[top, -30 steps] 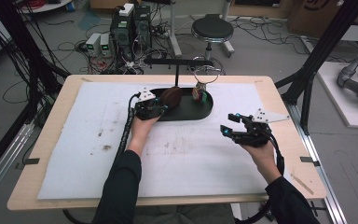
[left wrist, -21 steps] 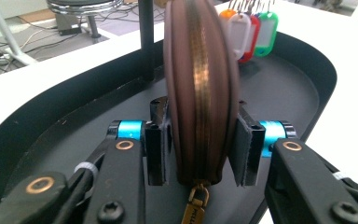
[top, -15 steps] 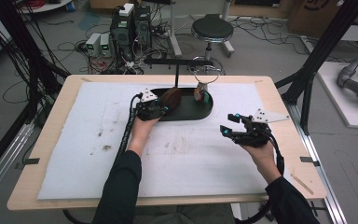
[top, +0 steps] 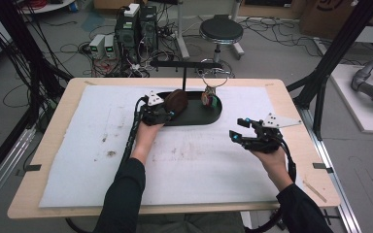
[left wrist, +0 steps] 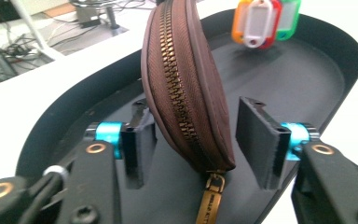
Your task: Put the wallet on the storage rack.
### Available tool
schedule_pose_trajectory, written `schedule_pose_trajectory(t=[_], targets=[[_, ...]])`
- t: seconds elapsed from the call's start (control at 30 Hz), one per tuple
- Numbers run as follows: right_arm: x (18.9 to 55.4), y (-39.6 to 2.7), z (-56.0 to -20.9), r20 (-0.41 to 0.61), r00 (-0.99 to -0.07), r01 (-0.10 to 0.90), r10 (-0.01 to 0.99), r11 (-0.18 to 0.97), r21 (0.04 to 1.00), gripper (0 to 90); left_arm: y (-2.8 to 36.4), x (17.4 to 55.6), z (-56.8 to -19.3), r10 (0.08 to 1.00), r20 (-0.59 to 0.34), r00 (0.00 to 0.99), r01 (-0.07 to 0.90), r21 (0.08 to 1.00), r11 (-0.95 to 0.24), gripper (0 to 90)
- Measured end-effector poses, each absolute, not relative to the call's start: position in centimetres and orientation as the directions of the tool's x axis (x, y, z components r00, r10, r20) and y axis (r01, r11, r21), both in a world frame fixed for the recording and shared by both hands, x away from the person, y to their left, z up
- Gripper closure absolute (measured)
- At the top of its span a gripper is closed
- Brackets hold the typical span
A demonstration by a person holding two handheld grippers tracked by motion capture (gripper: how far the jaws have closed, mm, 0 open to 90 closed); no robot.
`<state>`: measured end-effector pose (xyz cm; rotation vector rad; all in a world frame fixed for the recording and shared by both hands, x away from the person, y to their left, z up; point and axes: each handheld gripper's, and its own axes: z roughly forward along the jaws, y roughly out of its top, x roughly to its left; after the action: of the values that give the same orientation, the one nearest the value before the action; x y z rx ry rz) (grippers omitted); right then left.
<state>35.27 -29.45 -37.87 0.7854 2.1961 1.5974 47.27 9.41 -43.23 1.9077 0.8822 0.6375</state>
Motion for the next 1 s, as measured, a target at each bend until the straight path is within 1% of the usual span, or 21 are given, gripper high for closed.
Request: schedule_pose_trajectory(t=[0.03,0.1,0.17,0.2,0.3,0.57,0.77,0.93,1.0], targets=[[35.3,-29.5,-37.9,0.067,-0.800,0.247,0.596,0.226,0.942,36.9,9.5,47.1,-43.0,0.791,0.087,0.605,0.316,0.886,-0.339,41.8],[35.3,-29.5,-37.9,0.063,-0.801,0.243,0.596,0.227,0.943,36.8,9.7,46.7,-42.3,0.797,0.115,0.593,0.309,0.881,-0.358,41.1],[35.3,-29.5,-37.8,0.063,-0.801,0.242,0.595,0.225,0.944,36.8,9.8,46.2,-41.8,0.806,0.145,0.574,0.294,0.883,-0.367,37.6],[35.3,-29.5,-37.8,0.063,-0.800,0.242,0.596,0.226,0.944,36.8,9.9,45.7,-41.4,0.807,0.163,0.567,0.279,0.884,-0.375,37.2],[35.3,-29.5,-37.8,0.063,-0.801,0.243,0.596,0.226,0.943,36.8,10.5,44.4,-40.5,0.802,0.163,0.574,0.246,0.900,-0.359,37.2],[35.3,-29.7,-37.9,0.061,-0.795,0.244,0.603,0.226,0.943,35.7,12.5,40.4,-39.1,0.780,0.071,0.621,0.232,0.935,-0.269,33.7],[35.3,-29.9,-37.9,0.066,-0.787,0.252,0.613,0.222,0.942,34.1,14.8,37.3,-38.8,0.752,-0.027,0.659,0.263,0.945,-0.197,30.2],[35.3,-30.1,-38.0,0.075,-0.780,0.265,0.622,0.219,0.939,32.2,16.5,35.1,-38.6,0.739,-0.038,0.672,0.262,0.947,-0.189,25.9],[35.3,-30.2,-38.0,0.075,-0.777,0.266,0.625,0.218,0.939,31.6,17.3,34.3,-38.5,0.737,-0.028,0.675,0.256,0.946,-0.198,24.2]])
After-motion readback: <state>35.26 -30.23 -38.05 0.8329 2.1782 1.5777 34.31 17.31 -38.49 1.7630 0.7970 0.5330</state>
